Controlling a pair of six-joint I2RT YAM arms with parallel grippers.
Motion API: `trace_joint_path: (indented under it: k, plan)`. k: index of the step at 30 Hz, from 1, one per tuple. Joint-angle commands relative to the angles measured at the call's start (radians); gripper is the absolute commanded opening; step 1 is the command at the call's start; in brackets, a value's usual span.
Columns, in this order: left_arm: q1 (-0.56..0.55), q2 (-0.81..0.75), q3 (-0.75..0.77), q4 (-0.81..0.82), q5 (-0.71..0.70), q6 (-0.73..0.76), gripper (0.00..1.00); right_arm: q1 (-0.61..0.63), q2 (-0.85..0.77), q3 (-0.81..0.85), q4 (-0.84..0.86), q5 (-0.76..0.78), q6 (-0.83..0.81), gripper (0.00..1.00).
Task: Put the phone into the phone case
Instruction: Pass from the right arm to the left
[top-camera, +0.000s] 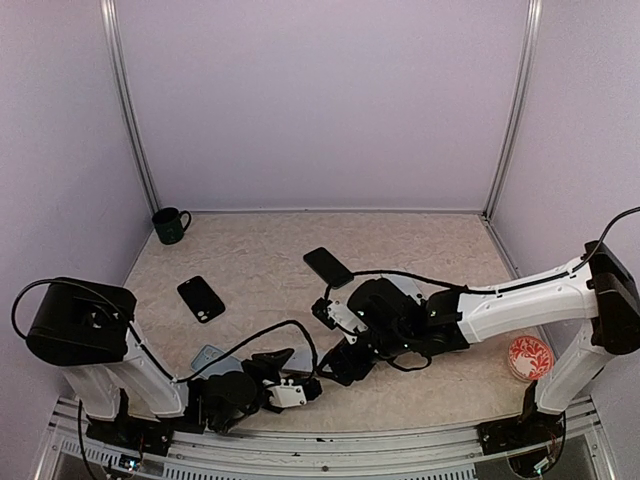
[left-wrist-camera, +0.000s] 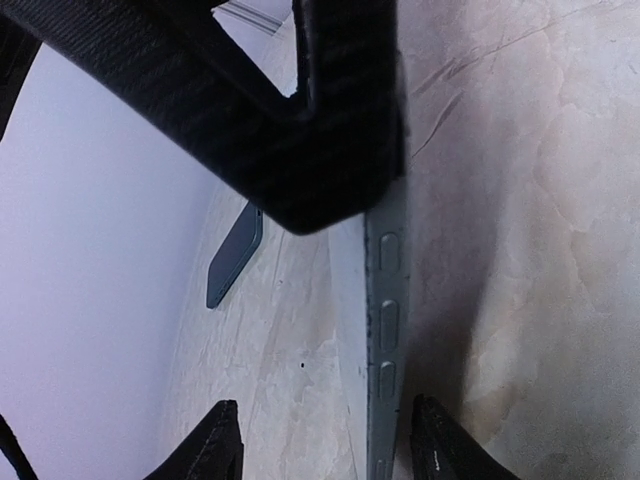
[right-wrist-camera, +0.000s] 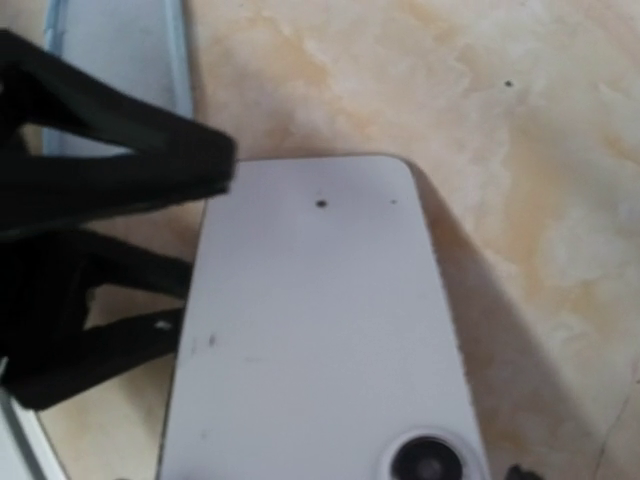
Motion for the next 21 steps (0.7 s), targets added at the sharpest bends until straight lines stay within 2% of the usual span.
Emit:
trace_joint_path:
  k: [1,21]
  plan:
    - [0.012,0.018,0.033,0.039,0.03,0.021,0.54,0.005,-0.039,-0.016,0.069,-0.05,-0.012,0.65]
    - [-0.003,0.024,0.084,-0.039,0.05,0.033,0.23,0.002,-0.029,-0.023,0.065,-0.057,-0.022,0.68]
